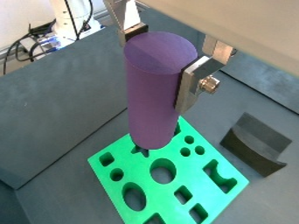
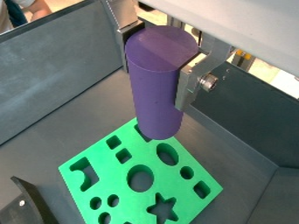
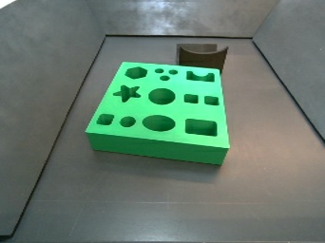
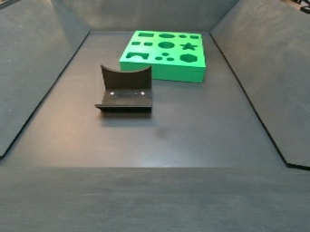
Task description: Insert the round object.
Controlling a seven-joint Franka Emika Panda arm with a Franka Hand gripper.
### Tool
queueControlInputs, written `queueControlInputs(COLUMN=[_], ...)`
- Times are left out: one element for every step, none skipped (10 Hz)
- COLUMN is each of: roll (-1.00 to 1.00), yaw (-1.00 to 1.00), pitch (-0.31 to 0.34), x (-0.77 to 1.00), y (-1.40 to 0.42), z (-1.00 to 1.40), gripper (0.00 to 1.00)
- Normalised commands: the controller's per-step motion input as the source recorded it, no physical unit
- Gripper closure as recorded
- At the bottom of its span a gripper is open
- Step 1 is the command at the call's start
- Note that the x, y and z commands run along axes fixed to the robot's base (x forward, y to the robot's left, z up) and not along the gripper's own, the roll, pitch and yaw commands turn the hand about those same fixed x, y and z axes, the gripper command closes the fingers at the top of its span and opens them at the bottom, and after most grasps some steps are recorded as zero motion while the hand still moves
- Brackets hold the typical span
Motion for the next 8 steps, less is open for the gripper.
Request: queueControlInputs(roll=[0.15, 0.13, 0.15, 0.19, 0.25, 0.27, 0.14, 0.0], yaw=[-0.09, -0.1, -0.1, -0.13, -0.17, -0.08, -0.03, -0.15], pitch=[0.0, 0.0, 0.0, 0.0, 0.0, 0.0, 0.046, 0.077], x=[0.0, 0.0, 0.0, 0.03, 0.03, 0.0, 0.08, 0.42], y=[0.0, 0.0, 0.0, 0.07, 0.26, 0.38, 0.26, 0.03], z=[-1.0, -1.0, -1.0, -1.0, -0.89, -0.8, -0.92, -0.89], gripper=[1.0, 1.0, 1.0, 1.0, 1.0, 1.0, 1.0, 1.0])
